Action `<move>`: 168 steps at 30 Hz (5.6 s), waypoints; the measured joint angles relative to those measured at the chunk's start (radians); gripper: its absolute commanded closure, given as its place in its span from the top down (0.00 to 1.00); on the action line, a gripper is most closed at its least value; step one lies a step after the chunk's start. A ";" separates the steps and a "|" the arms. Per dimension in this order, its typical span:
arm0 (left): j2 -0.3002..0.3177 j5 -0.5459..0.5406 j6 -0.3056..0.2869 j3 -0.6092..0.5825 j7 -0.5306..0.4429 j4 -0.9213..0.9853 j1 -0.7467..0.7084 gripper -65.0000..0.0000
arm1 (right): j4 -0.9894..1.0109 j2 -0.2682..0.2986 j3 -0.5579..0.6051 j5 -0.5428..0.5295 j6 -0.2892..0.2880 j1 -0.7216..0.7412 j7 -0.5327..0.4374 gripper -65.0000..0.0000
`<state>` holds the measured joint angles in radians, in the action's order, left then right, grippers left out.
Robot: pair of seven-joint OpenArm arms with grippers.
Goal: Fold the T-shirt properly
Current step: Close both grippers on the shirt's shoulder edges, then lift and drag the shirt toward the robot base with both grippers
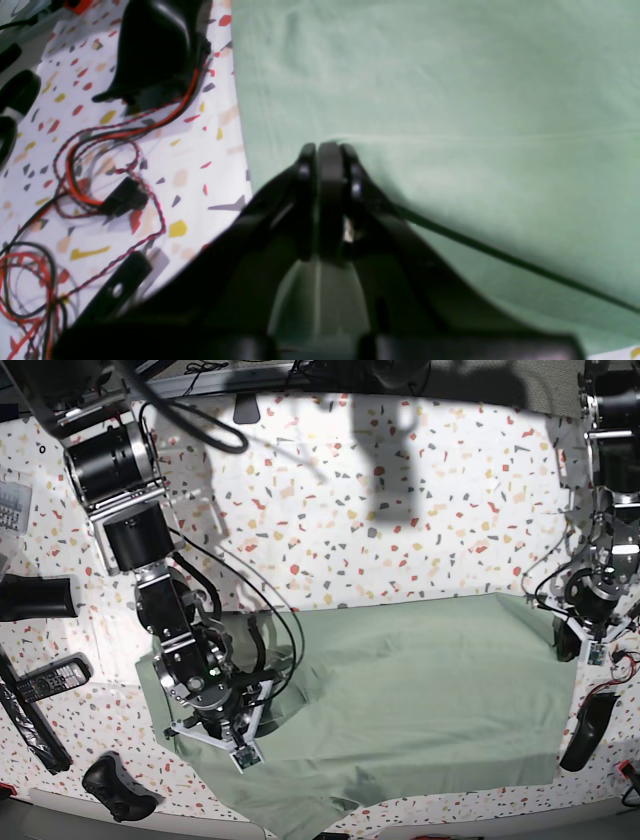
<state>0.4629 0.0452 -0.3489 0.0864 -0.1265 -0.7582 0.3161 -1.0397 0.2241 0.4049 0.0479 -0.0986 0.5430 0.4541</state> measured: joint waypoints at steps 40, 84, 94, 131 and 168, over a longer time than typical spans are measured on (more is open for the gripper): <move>0.000 0.091 0.087 0.000 0.000 0.000 0.000 0.00 | 0.000 0.000 -0.001 0.029 0.125 0.000 -0.087 0.49; -0.050 -0.361 0.058 0.005 0.499 -0.052 0.020 0.61 | 0.372 -0.005 -0.267 -0.172 -0.217 -0.017 -0.095 0.49; -0.039 -0.364 0.069 0.006 0.511 -0.267 -0.178 0.61 | 0.181 0.001 -0.270 -0.222 -0.224 -0.222 -0.111 0.49; -0.047 -0.121 0.269 0.005 0.726 -0.779 -0.521 0.61 | -0.408 -0.005 -0.398 -0.266 -0.266 -0.741 0.012 0.49; -0.044 -0.135 0.270 0.006 0.645 -0.552 -0.325 0.61 | -0.235 -0.011 -0.545 -0.285 -0.296 -0.435 0.112 0.49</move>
<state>0.4187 -0.0895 -0.0784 0.0925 0.5186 -1.3098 -0.0093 -1.2747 0.2134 -0.1398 -0.2367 -0.3943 0.1078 0.5659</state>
